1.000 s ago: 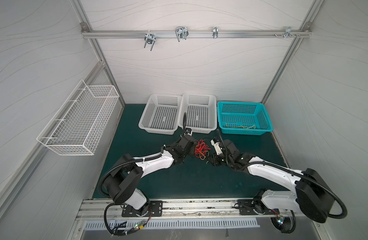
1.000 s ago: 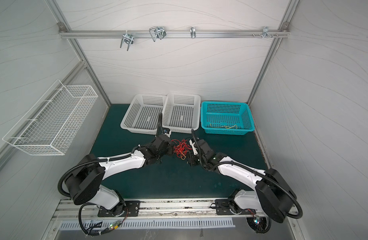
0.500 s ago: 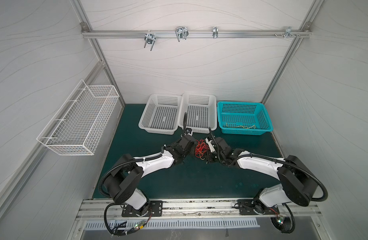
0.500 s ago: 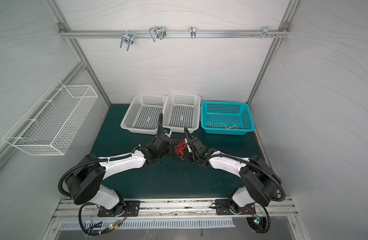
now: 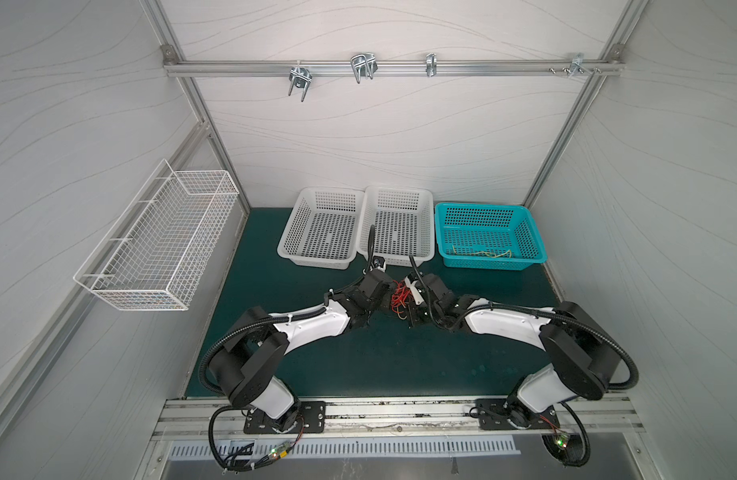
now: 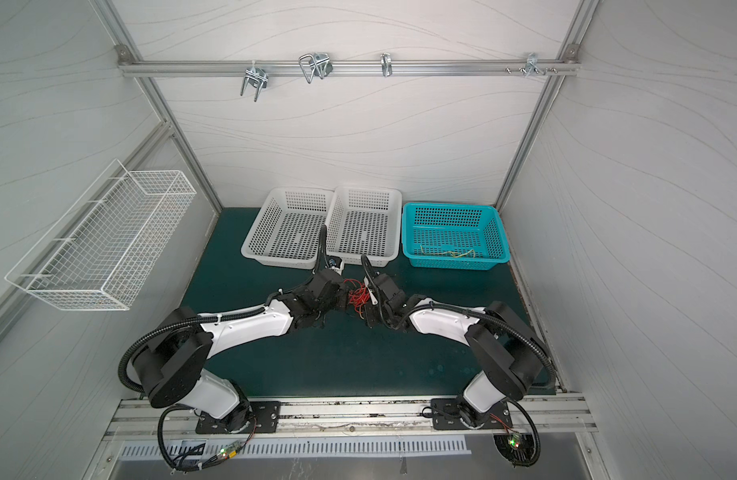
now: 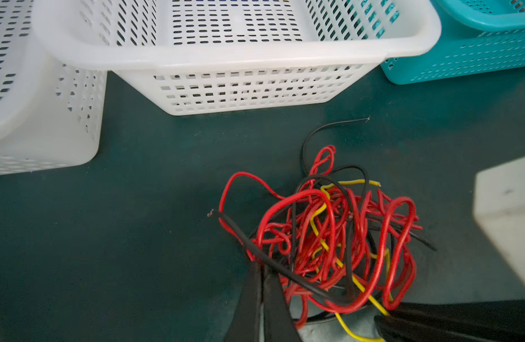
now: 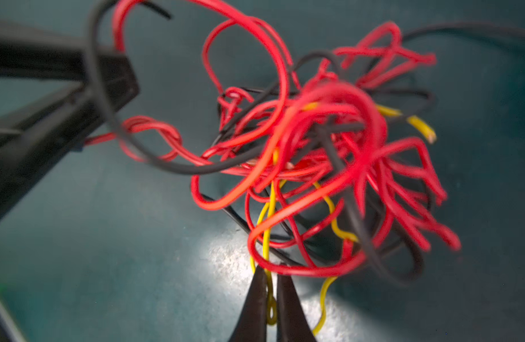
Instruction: Untangle the cables
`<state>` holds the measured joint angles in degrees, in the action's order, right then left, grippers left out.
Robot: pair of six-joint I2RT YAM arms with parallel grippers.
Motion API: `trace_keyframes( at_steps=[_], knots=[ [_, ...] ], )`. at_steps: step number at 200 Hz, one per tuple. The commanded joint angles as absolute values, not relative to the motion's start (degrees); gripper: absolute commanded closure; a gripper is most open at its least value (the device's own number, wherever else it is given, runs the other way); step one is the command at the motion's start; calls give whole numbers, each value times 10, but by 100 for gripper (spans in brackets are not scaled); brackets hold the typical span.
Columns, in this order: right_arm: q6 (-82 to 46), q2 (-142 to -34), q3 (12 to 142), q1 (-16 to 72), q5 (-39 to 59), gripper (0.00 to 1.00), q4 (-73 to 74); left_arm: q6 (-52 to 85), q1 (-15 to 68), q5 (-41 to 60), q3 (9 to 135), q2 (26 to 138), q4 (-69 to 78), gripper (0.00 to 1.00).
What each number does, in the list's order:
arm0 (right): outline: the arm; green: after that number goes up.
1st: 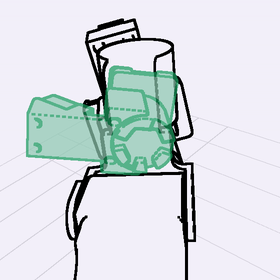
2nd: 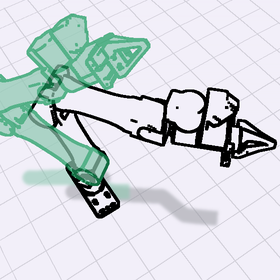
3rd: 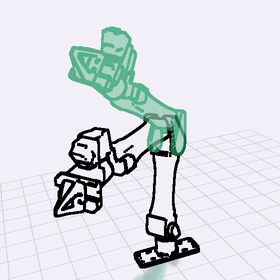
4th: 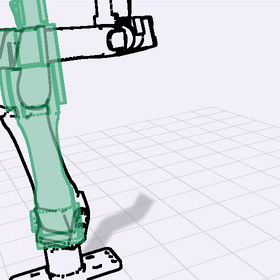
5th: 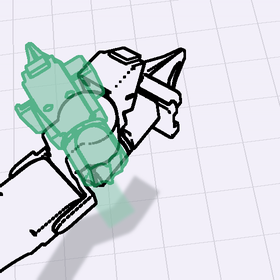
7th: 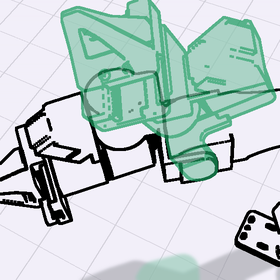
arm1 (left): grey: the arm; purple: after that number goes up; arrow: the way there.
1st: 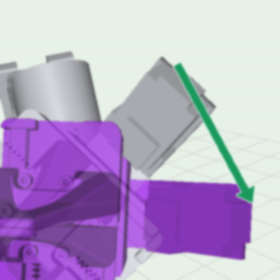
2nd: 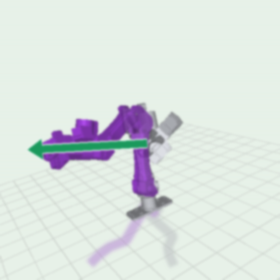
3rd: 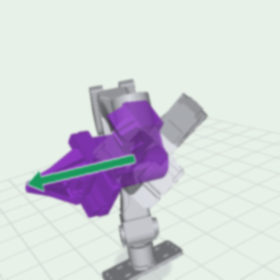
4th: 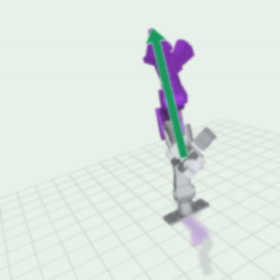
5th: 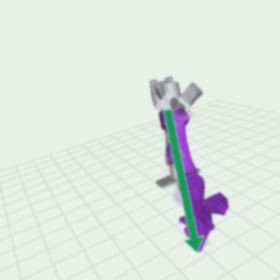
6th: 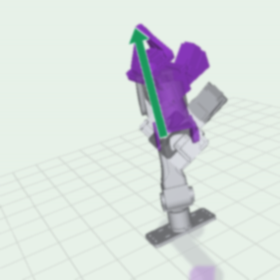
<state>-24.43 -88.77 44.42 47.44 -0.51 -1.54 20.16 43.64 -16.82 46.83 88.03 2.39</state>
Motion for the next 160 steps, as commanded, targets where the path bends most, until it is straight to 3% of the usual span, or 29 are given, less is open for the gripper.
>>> trace_keyframes(
  at_steps=[1, 60, 87, 98, 124, 160],
  knots=[
    [-231, -892, 457, 478, -15, 100, -19, 209, 440, -177, 490, 879, 24, 100],
    [-163, -844, 466, 478, 38, 100, -59, 192, 440, -188, 475, 848, 44, 100],
    [-126, -819, 476, 477, 77, 100, -83, 158, 440, -150, 464, 832, 72, 57],
    [-113, -810, 479, 476, 92, 100, -92, 145, 440, -135, 457, 826, 85, 46],
    [-91, -792, 485, 470, 117, 100, -110, 127, 440, -106, 445, 811, 96, 36],
    [-73, -780, 477, 453, 176, 100, -104, 116, 440, -47, 434, 803, 113, 33]
  ],
)
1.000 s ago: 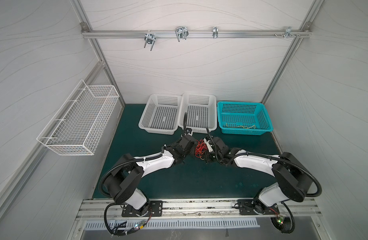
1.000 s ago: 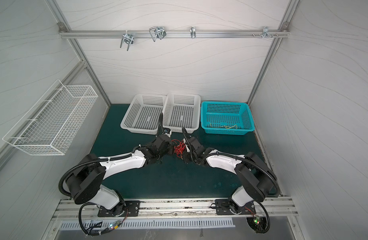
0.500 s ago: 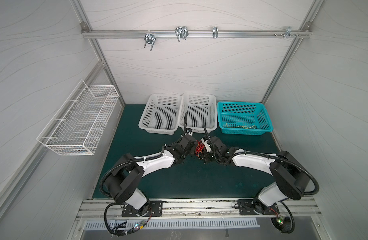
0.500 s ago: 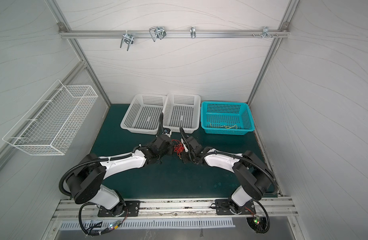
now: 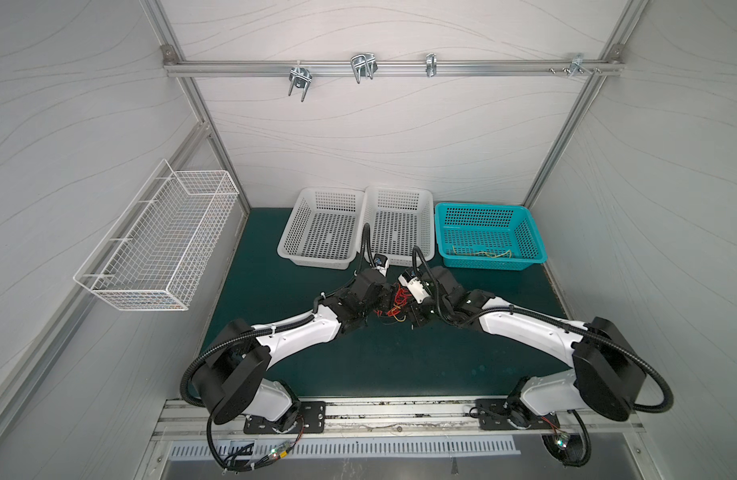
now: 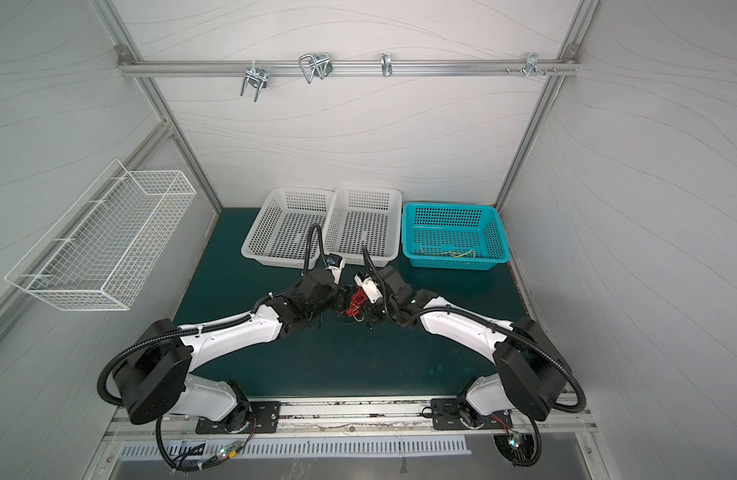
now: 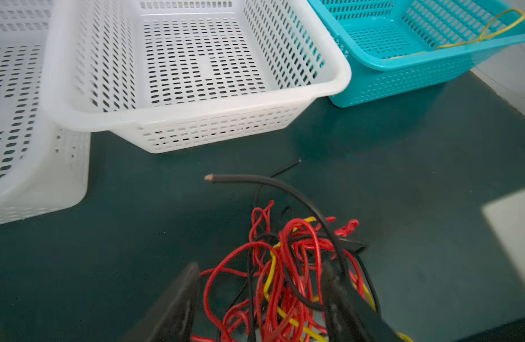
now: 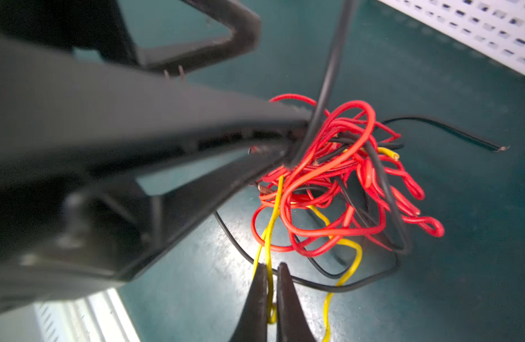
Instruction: Untangle the cables
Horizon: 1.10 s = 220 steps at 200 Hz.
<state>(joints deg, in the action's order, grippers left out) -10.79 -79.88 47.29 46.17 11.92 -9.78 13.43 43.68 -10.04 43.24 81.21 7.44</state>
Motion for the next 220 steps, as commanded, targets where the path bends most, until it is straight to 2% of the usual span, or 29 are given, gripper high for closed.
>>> trace_keyframes(
  at_steps=[1, 38, 71, 137, 144, 150, 183, 220],
  knots=[
    [-73, -780, 477, 453, 176, 100, -104, 116, 440, -46, 434, 803, 112, 33],
    [-60, -769, 473, 453, 170, 100, -92, 123, 440, -28, 448, 827, 106, 36],
    [-58, -749, 463, 454, 114, 100, -72, 138, 440, -22, 459, 859, 104, 43],
    [-69, -727, 454, 454, 46, 100, -42, 160, 440, -18, 472, 904, 100, 86],
    [-71, -724, 452, 454, 39, 100, -40, 161, 440, -18, 474, 906, 100, 92],
    [-73, -722, 451, 454, 33, 100, -38, 162, 440, -18, 474, 908, 99, 100],
    [-83, -698, 444, 454, -15, 100, -36, 173, 440, -50, 478, 915, 88, 100],
    [-101, -634, 415, 448, -78, 100, -29, 210, 440, -190, 483, 915, 29, 100]
  ],
)
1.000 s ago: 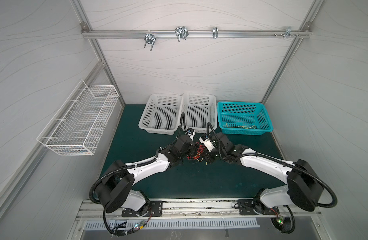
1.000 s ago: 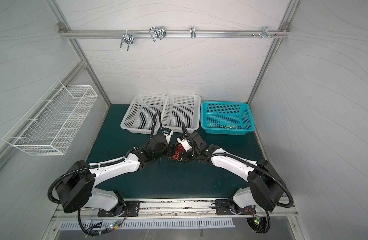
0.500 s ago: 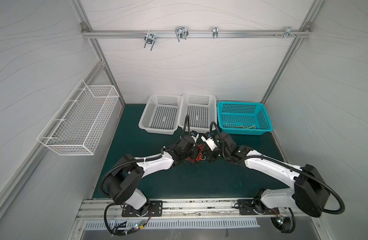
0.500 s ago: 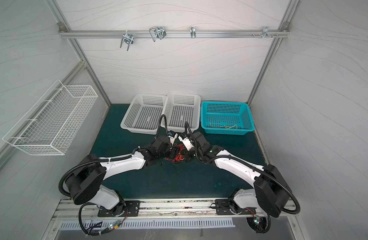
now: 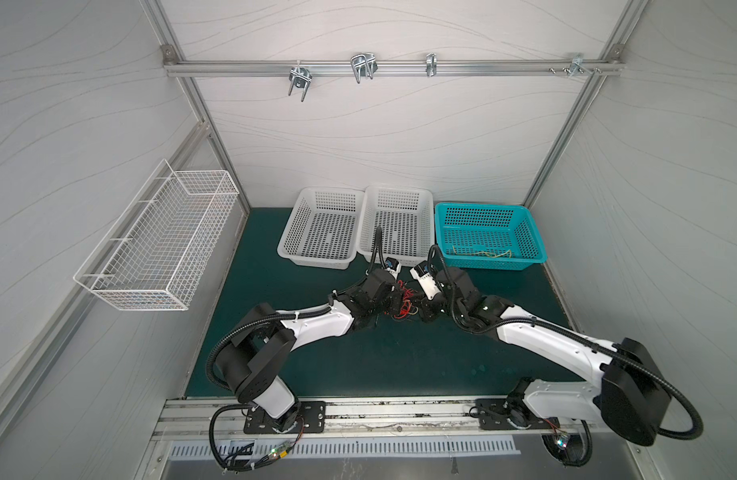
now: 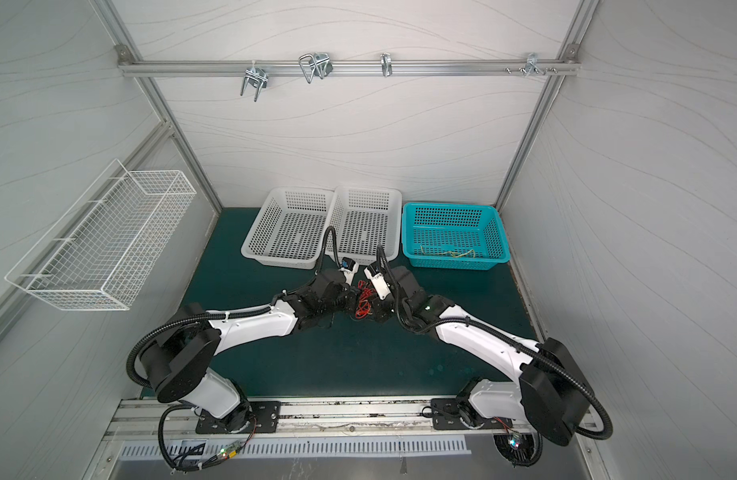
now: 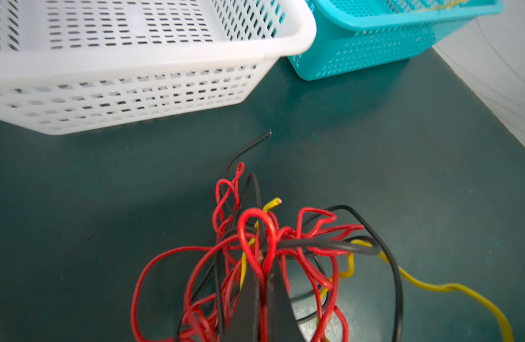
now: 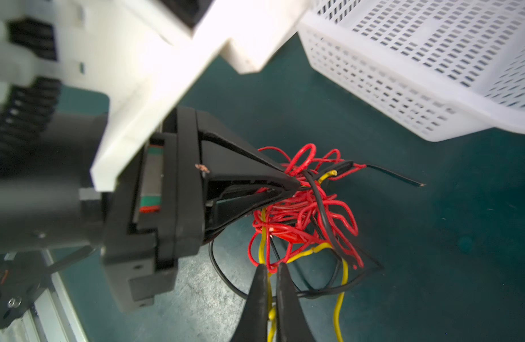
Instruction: Untangle the cables
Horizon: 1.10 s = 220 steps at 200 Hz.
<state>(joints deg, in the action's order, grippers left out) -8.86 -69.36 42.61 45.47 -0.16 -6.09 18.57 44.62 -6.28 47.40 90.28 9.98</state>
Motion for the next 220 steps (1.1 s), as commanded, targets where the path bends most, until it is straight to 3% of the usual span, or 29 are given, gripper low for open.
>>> trace_keyframes(
  at_steps=[1, 62, 135, 175, 220],
  knots=[
    [-102, -633, 414, 448, -80, 100, -29, 210, 440, -191, 484, 915, 28, 100],
    [-128, -518, 355, 412, -143, 100, -60, 258, 439, -309, 486, 906, -54, 100],
    [-147, -444, 316, 381, -185, 100, -119, 286, 432, -361, 491, 904, -116, 100],
    [-149, -439, 312, 377, -210, 100, -129, 293, 420, -362, 472, 884, -118, 100],
    [-148, -492, 319, 377, -108, 100, -83, 224, 428, -278, 454, 869, -44, 100]
  ],
)
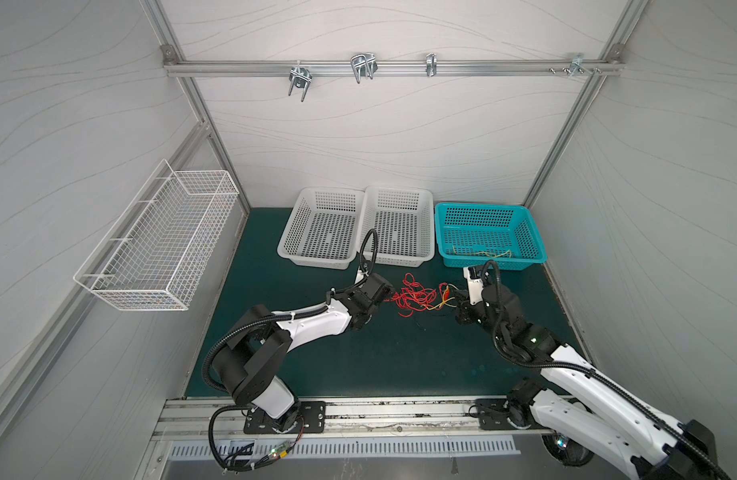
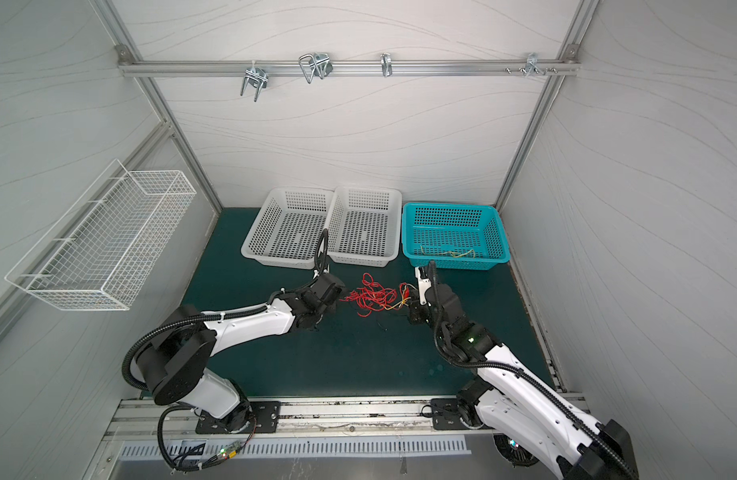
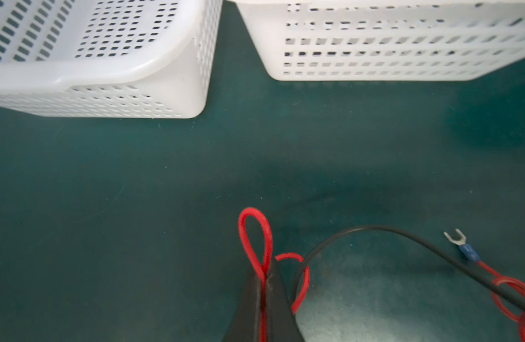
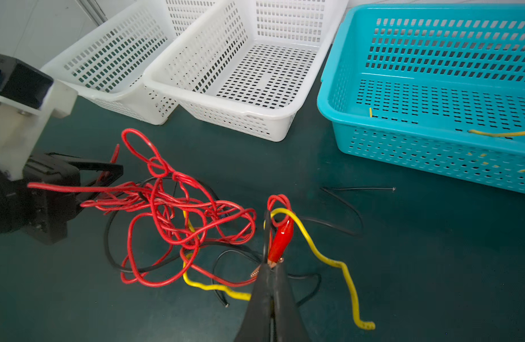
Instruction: Untangle the cables
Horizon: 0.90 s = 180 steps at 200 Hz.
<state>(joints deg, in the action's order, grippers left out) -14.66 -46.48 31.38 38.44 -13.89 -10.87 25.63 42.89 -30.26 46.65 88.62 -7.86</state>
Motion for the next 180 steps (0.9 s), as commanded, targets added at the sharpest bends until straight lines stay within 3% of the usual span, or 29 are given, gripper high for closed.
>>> trace_keyframes(
  at_steps=[1, 21, 41, 61, 134, 180],
  knots=[
    [-149, -495, 319, 378, -107, 100, -82, 223, 428, -277, 454, 868, -42, 100],
    [-150, -533, 332, 378, -65, 100, -61, 194, 434, -225, 448, 862, -10, 100],
    [-150, -572, 353, 380, -48, 100, -44, 176, 438, -188, 440, 854, 20, 75],
    [-144, -608, 385, 380, -55, 100, -51, 164, 440, -170, 426, 835, 52, 64],
    [-139, -688, 442, 381, -13, 100, -58, 111, 441, -74, 414, 737, 75, 58],
    [-137, -717, 471, 381, 39, 100, -60, 121, 443, 19, 430, 760, 108, 59]
  ],
)
